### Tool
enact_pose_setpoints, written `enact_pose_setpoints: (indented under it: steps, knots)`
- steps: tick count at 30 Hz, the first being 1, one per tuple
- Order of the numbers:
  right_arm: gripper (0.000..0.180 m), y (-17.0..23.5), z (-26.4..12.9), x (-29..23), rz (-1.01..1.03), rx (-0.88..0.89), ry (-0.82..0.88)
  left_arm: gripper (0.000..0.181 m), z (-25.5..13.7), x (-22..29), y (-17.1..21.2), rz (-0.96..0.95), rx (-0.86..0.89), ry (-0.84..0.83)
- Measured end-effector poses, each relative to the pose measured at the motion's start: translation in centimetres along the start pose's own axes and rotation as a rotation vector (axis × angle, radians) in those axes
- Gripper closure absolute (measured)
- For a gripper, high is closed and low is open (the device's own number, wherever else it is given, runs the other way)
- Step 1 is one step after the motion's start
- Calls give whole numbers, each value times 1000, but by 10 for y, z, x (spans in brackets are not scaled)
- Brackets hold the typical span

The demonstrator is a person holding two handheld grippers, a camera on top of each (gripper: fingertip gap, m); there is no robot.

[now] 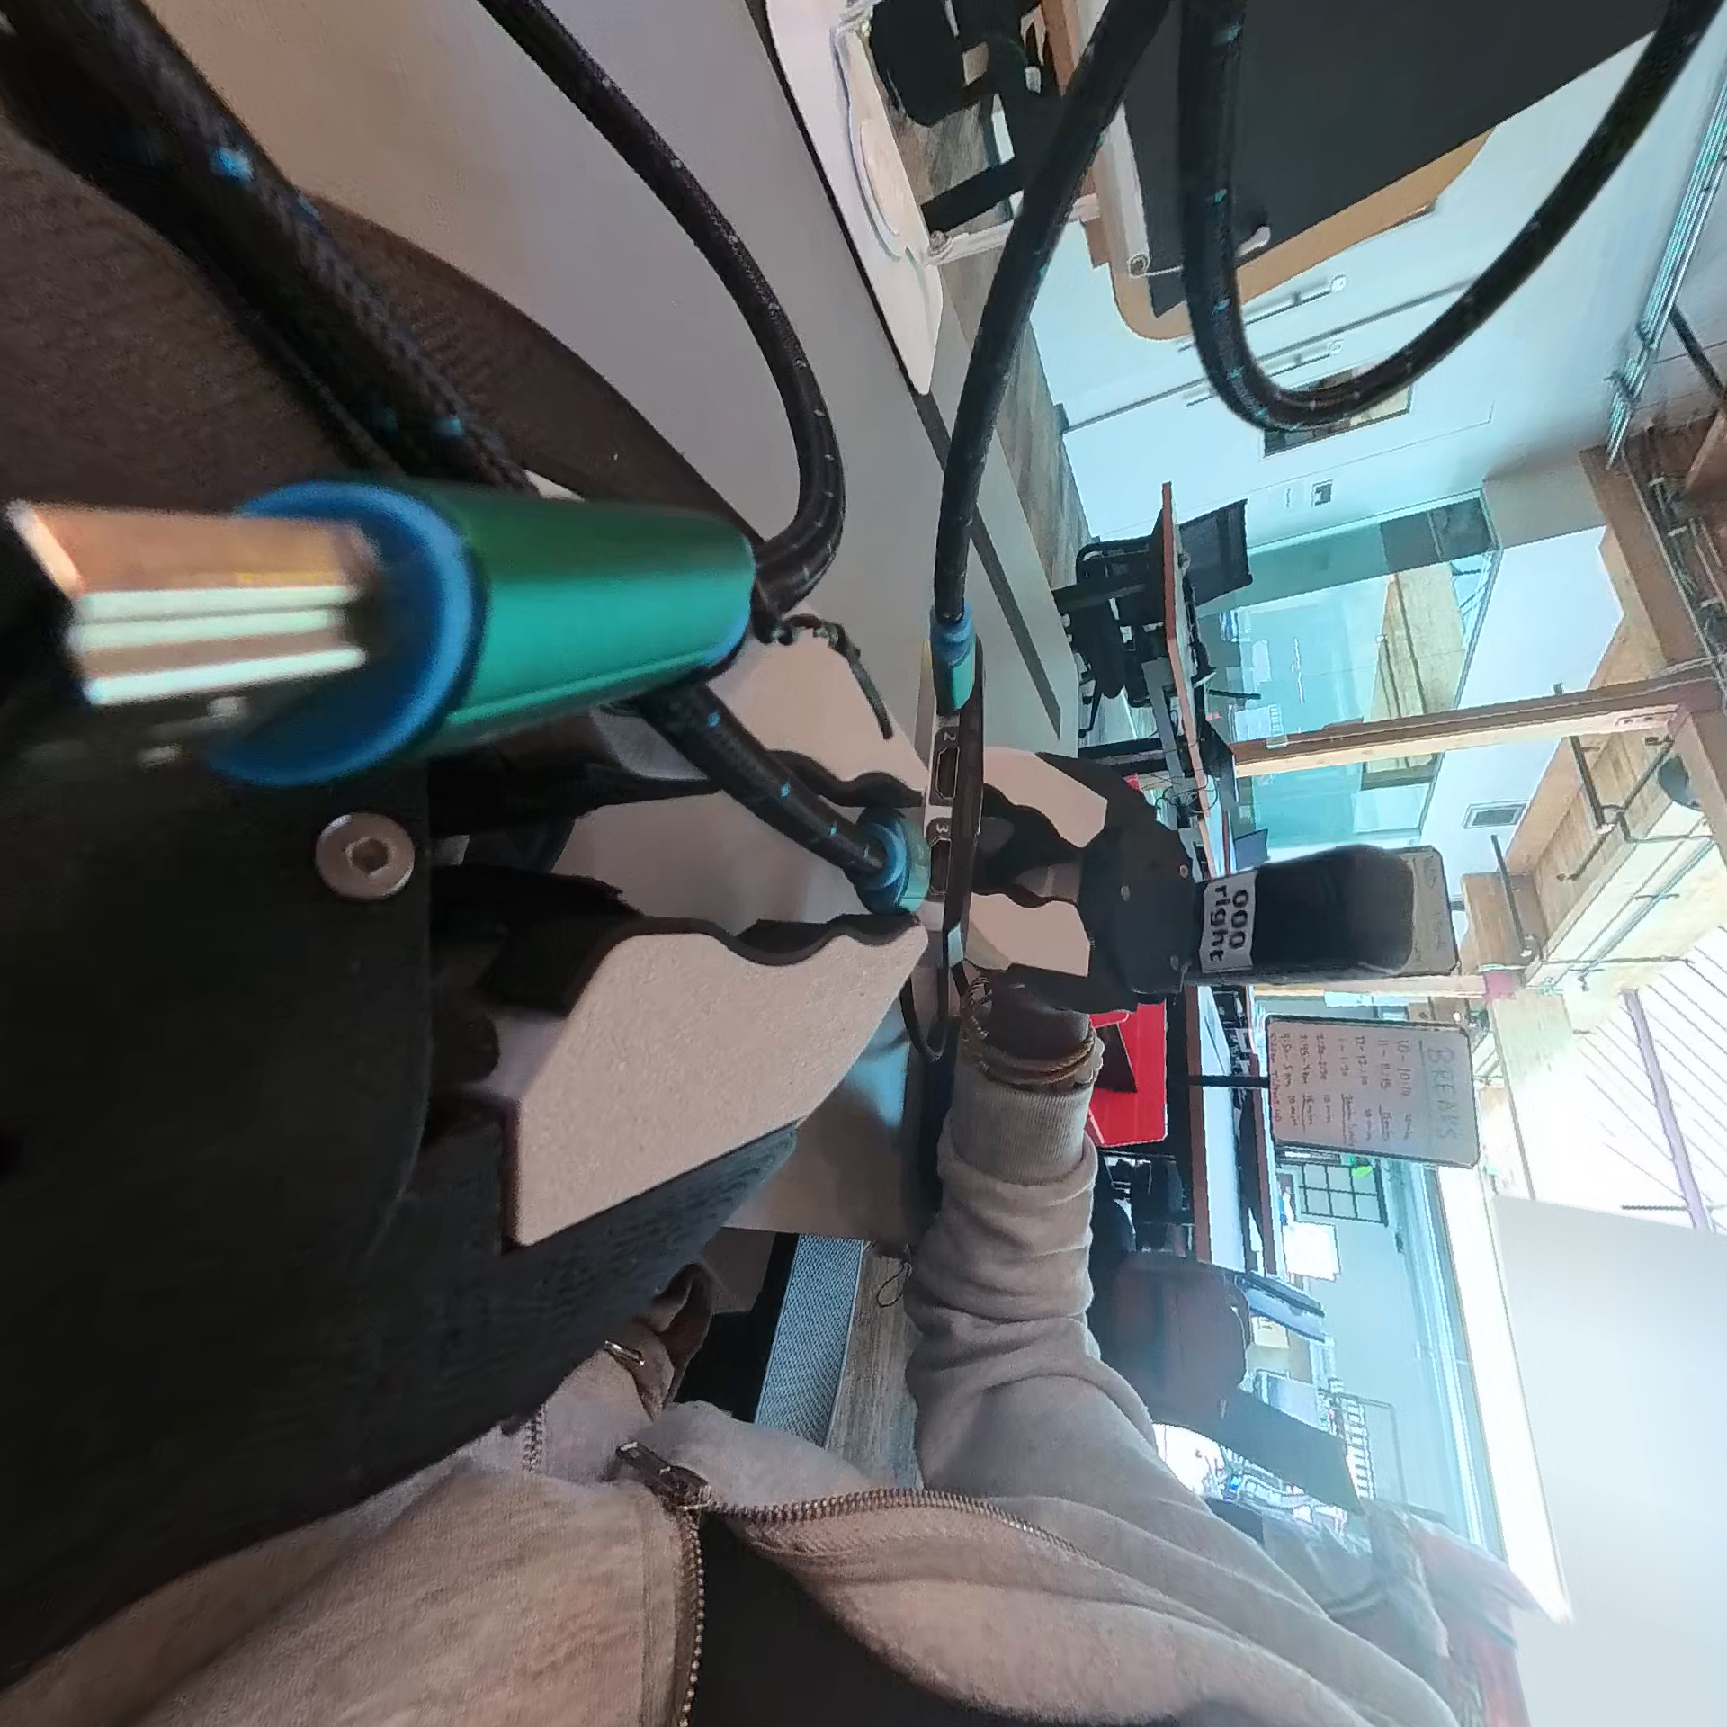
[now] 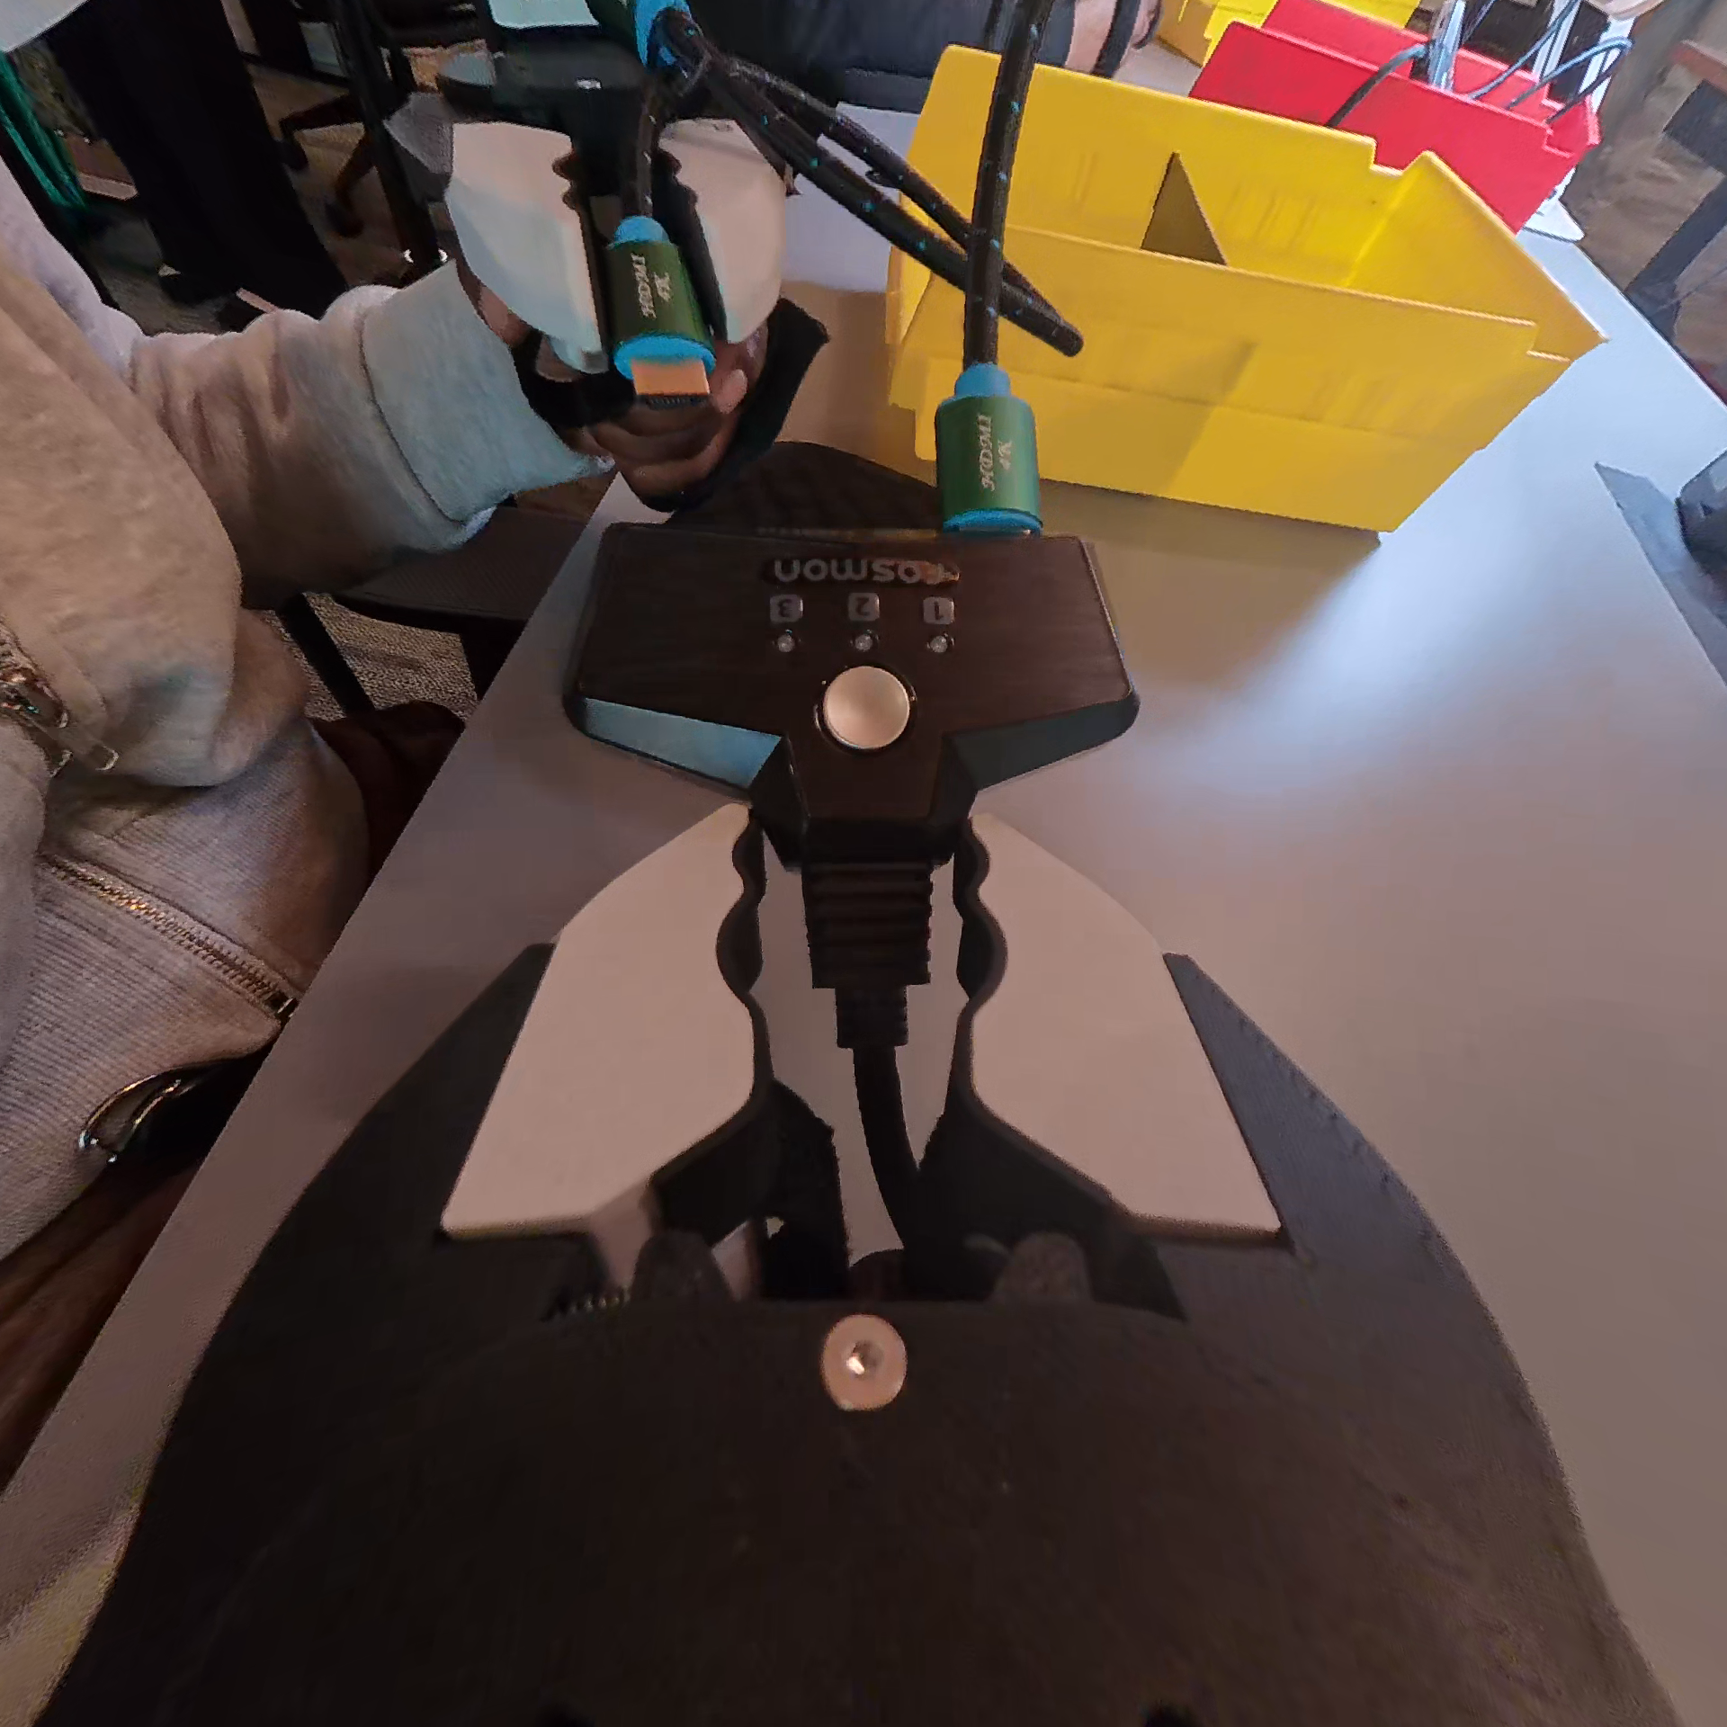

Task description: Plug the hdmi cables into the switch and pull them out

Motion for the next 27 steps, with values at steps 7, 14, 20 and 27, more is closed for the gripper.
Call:
enact_pose_setpoints:
  steps: [7,14,20,27]
  knots:
    - [141,-5,1,0,-4,34,11,160,3,1,3,4,-11,10]
    - [141,-3,4,-3,-17,19,-1,160,11,0,10,-45,-47,50]
    - [141,-3,4,-8,-51,27,-22,160,21,5,10,-58,-67,90]
    - [141,-2,9,-11,-55,3,-43,160,20,13,5,11,-20,113]
Point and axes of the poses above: each gripper's, where its closed fingertips meet, z out along the fingers, y out of its underside, x = y × z across the jaws, the point moved 2 cm from there along -z, back along the fingers, and after that the axes turned 10 degrees about -x, right-handed, at the moved point
